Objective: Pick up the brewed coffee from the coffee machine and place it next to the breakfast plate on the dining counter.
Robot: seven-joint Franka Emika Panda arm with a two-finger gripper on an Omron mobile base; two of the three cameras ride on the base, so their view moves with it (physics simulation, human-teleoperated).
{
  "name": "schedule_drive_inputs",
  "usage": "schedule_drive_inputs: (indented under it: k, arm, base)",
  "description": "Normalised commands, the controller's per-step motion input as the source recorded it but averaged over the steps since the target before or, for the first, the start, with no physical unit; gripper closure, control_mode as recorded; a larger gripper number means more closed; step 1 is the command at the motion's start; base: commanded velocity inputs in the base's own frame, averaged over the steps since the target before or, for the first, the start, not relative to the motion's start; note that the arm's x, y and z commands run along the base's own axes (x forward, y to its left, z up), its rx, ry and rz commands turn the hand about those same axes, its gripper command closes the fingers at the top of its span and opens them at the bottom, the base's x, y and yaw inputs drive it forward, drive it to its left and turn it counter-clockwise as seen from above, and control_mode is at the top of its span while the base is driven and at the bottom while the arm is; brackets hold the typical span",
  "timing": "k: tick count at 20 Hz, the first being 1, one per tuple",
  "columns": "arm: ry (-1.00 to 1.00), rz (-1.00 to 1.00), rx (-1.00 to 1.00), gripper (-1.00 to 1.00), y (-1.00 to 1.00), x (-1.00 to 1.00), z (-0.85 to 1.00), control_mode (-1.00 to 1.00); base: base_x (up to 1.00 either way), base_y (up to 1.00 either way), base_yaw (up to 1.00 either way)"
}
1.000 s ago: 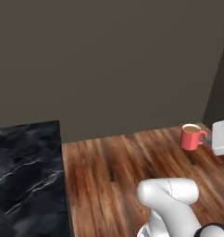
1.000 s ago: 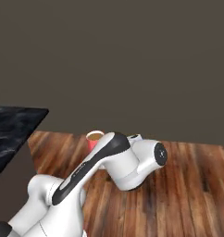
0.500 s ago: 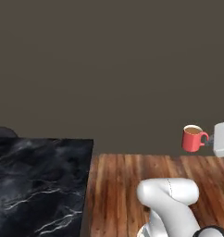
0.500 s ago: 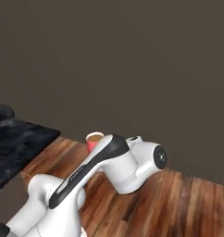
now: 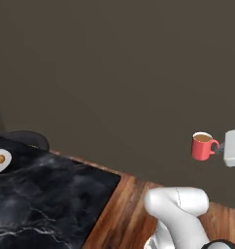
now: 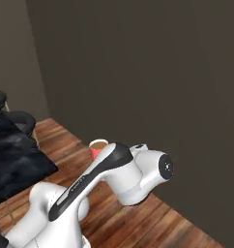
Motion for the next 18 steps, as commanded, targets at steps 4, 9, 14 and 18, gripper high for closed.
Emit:
schedule_drive_inputs:
  k: [4, 9, 14, 18]
  arm:
    - [0.0, 0.0, 0.0, 1.0, 0.0, 0.0, 0.0, 1.0]
    - [0.0, 0.0, 0.0, 1.0, 0.0, 0.0, 0.0, 1.0]
    - [0.0, 0.0, 0.0, 1.0, 0.0, 0.0, 0.0, 1.0]
    - [0.0, 0.0, 0.0, 1.0, 0.0, 0.0, 0.0, 1.0]
  base:
    - [0.86, -0.74, 0.61]
    - [0.87, -0.74, 0.61]
    - [0.9, -0.71, 0.61]
    - [0.99, -0.53, 0.61]
